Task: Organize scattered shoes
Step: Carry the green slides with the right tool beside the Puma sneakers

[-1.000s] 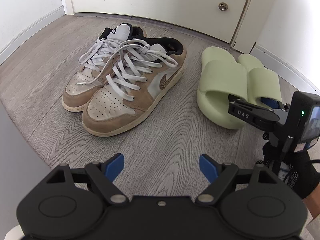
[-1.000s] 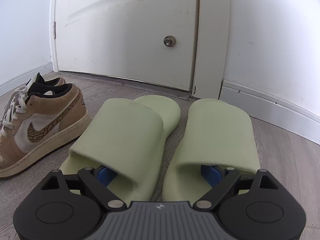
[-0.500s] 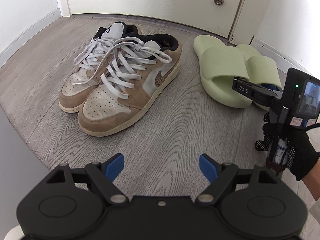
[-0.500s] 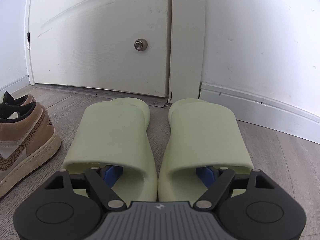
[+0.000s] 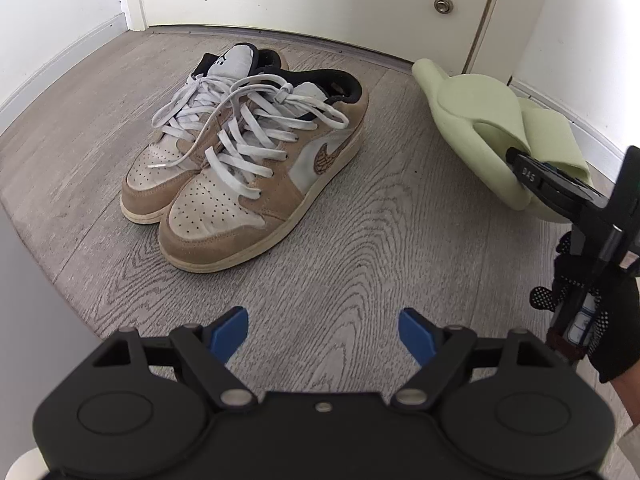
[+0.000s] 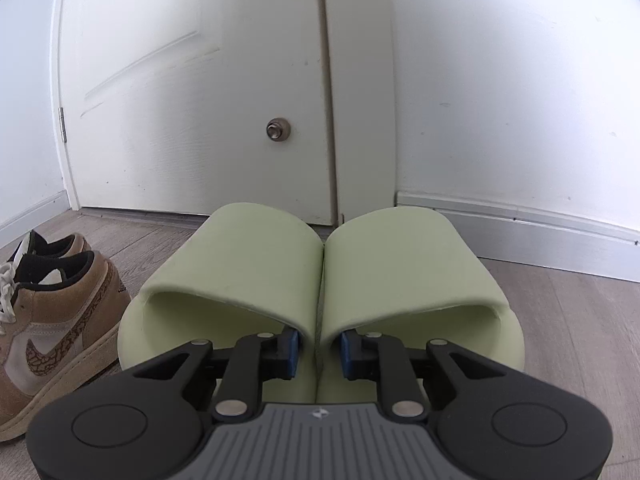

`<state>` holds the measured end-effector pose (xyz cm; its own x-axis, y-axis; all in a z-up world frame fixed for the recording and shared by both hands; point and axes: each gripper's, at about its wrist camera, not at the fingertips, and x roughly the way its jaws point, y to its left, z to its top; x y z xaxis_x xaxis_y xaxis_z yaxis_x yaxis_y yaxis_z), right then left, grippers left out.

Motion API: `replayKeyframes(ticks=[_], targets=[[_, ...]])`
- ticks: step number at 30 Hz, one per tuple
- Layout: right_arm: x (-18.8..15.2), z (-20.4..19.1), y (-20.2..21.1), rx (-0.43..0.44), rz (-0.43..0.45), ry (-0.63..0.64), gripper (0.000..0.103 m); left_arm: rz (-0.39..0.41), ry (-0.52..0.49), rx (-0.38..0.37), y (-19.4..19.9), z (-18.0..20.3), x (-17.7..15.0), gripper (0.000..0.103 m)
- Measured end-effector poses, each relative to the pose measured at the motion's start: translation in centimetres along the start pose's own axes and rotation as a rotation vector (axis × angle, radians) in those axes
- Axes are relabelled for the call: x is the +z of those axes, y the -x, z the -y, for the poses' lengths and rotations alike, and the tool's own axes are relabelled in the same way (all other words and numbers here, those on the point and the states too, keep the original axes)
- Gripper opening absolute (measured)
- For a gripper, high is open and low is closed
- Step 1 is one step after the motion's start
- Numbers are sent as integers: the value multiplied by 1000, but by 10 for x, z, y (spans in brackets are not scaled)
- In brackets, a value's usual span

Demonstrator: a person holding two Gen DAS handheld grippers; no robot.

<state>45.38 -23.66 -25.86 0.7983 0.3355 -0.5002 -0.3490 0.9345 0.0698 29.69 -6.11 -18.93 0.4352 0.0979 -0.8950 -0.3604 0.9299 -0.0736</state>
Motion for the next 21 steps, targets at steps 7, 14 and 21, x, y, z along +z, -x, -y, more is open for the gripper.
replayKeyframes(ticks=[7, 14, 21], targets=[[-9, 58, 67, -127, 38, -14, 23, 12, -9, -26, 5, 6, 1, 83], [-27, 168, 137, -304, -12, -54, 24, 21, -39, -65, 12, 31, -2, 83], [-53, 246, 179, -423, -49, -106, 25, 2, -64, -111, 7, 80, -4, 83]])
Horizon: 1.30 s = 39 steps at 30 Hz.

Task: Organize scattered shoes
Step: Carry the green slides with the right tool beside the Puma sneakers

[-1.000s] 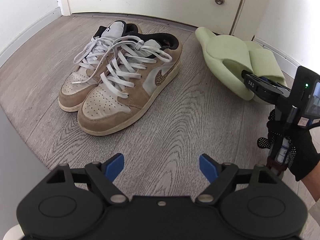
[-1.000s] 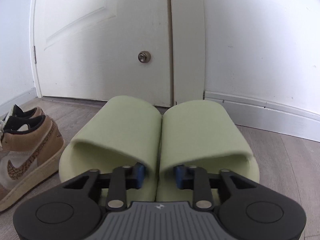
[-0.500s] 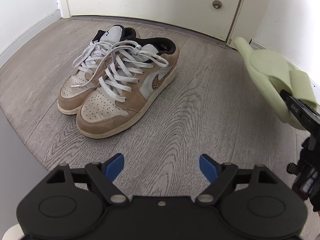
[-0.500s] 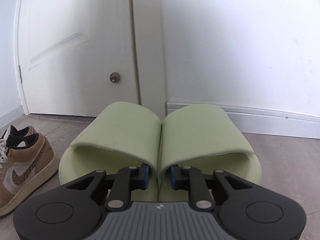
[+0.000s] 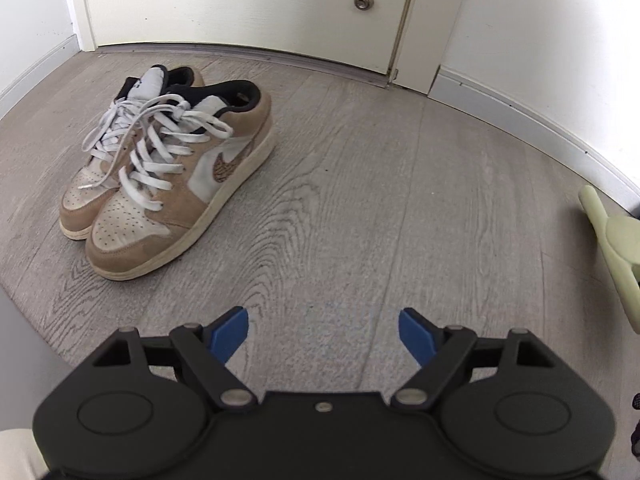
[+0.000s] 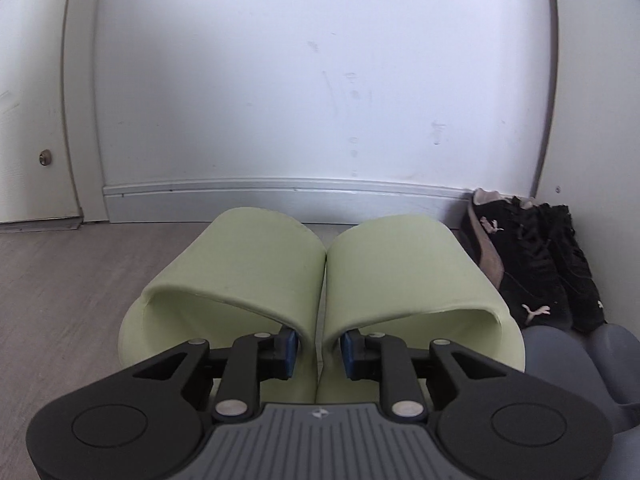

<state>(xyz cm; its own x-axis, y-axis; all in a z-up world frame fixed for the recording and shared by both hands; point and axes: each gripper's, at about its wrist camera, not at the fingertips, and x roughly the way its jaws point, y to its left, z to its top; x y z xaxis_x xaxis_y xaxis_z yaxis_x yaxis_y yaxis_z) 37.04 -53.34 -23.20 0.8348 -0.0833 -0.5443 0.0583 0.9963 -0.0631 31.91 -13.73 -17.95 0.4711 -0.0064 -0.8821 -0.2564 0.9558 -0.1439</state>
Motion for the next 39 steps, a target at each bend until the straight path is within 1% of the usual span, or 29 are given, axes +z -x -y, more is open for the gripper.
replayKeyframes(ticks=[4, 5, 7, 10, 15, 19, 23, 27, 28, 29, 31, 35, 37, 39], targets=[[-6, 17, -3, 14, 1, -24, 25, 12, -72, -27, -12, 51, 16, 83], [-6, 20, -4, 21, 3, -27, 25, 21, -105, -55, -13, 72, 22, 83], [-4, 29, -6, 34, 5, -31, 25, 32, -131, -87, -12, 92, 27, 83], [-2, 39, -21, 40, -1, -60, 26, 52, -179, -134, -6, 126, 31, 83], [13, 59, -54, 25, -1, -94, 26, 58, -254, -165, -2, 155, 22, 83], [27, 72, -79, 49, -3, -72, 27, 46, -278, -150, -3, 158, 15, 83], [32, 89, -96, 55, -19, -124, 30, 15, -251, -153, -10, 152, 11, 83], [25, 99, -100, 76, -27, -160, 32, -21, -209, -168, -18, 143, 8, 83], [26, 97, -99, 74, -33, -160, 33, -24, -204, -170, -18, 142, 8, 83], [28, 97, -99, 76, -38, -174, 35, -27, -196, -173, -18, 140, 7, 83], [29, 96, -98, 84, -44, -214, 36, -30, -185, -174, -17, 137, 6, 83], [29, 97, -97, 139, -53, -230, 39, -23, -186, -158, -14, 132, 5, 83], [26, 100, -98, 147, -49, -249, 40, -23, -182, -151, -13, 128, 5, 83], [25, 106, -99, 172, -41, -285, 45, -29, -163, -154, -12, 122, 4, 83]])
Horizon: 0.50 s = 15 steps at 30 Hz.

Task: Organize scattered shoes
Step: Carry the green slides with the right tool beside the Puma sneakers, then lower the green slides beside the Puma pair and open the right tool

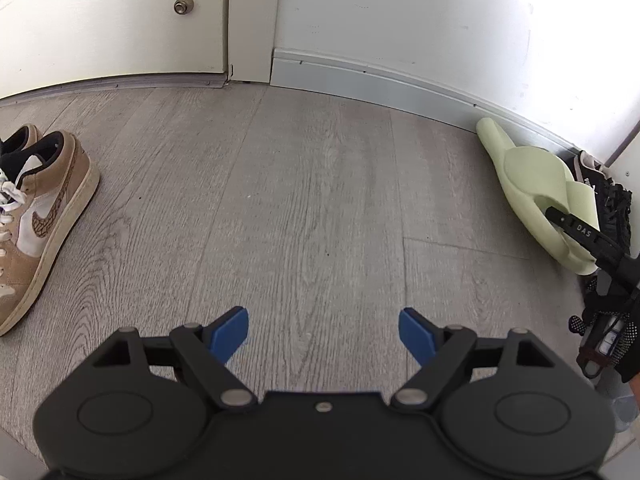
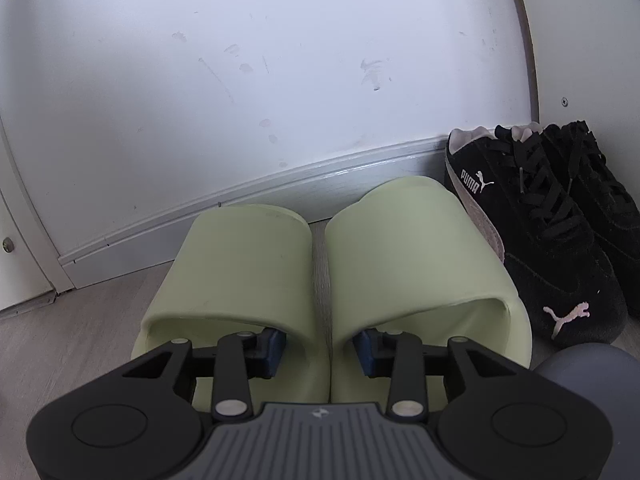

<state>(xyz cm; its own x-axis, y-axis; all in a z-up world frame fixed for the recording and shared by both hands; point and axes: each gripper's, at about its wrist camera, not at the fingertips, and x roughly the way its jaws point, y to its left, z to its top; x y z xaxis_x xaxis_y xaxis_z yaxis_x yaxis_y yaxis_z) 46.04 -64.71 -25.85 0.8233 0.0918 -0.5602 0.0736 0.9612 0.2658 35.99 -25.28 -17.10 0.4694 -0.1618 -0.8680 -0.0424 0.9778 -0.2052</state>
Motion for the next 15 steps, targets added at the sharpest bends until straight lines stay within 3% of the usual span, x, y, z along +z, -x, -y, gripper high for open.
replayKeyframes(ticks=[5, 9, 12, 15], targets=[[4, -4, 1, 111, -44, -30, 53, -26, 30, -1, -4, -6, -3, 83], [-3, -15, 1, 71, -43, 101, 52, -13, 11, 12, 1, -7, -3, 83], [5, 1, 0, 56, -46, 14, 52, -15, 16, 16, 2, -11, -4, 83], [9, 3, -1, 7, -45, 13, 52, -22, 29, 19, 1, -15, -5, 83]])
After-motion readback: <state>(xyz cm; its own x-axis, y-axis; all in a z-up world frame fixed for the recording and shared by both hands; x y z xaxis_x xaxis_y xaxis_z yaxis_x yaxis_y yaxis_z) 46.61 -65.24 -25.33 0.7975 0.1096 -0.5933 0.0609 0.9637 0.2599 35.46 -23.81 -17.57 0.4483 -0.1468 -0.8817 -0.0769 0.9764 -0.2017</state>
